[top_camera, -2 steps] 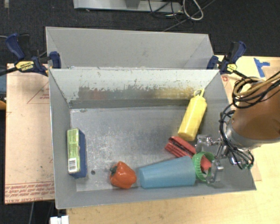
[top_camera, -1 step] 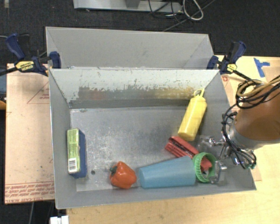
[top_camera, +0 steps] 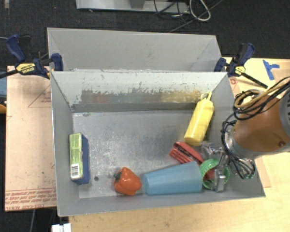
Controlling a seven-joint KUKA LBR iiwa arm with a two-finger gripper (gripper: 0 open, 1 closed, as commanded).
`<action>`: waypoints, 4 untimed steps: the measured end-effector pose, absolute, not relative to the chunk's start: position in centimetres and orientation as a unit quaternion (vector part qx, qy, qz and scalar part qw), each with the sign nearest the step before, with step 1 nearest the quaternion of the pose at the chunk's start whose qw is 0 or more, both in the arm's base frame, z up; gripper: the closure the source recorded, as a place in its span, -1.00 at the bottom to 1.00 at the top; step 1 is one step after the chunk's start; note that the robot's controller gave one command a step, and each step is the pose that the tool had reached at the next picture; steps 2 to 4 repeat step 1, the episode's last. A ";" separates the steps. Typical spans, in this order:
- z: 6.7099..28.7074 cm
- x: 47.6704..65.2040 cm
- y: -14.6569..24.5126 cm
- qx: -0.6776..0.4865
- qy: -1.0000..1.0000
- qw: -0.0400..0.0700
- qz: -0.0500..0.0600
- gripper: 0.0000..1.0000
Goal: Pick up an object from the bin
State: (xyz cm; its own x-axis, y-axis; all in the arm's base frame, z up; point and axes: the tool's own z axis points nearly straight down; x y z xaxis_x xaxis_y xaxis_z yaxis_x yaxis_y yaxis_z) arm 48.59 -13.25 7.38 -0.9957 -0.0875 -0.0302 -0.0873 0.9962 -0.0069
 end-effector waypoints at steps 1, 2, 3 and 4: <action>7.6 48.7 -13.2 -0.064 0.998 0.017 -0.006 1.00; 7.6 48.7 -13.2 -0.064 0.998 0.017 -0.006 1.00; 7.6 48.7 -13.2 -0.064 0.998 0.017 -0.006 1.00; 7.6 48.7 -13.2 -0.064 0.998 0.017 -0.006 1.00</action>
Offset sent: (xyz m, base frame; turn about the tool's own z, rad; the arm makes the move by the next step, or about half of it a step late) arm 0.0000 0.0000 0.0000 0.0000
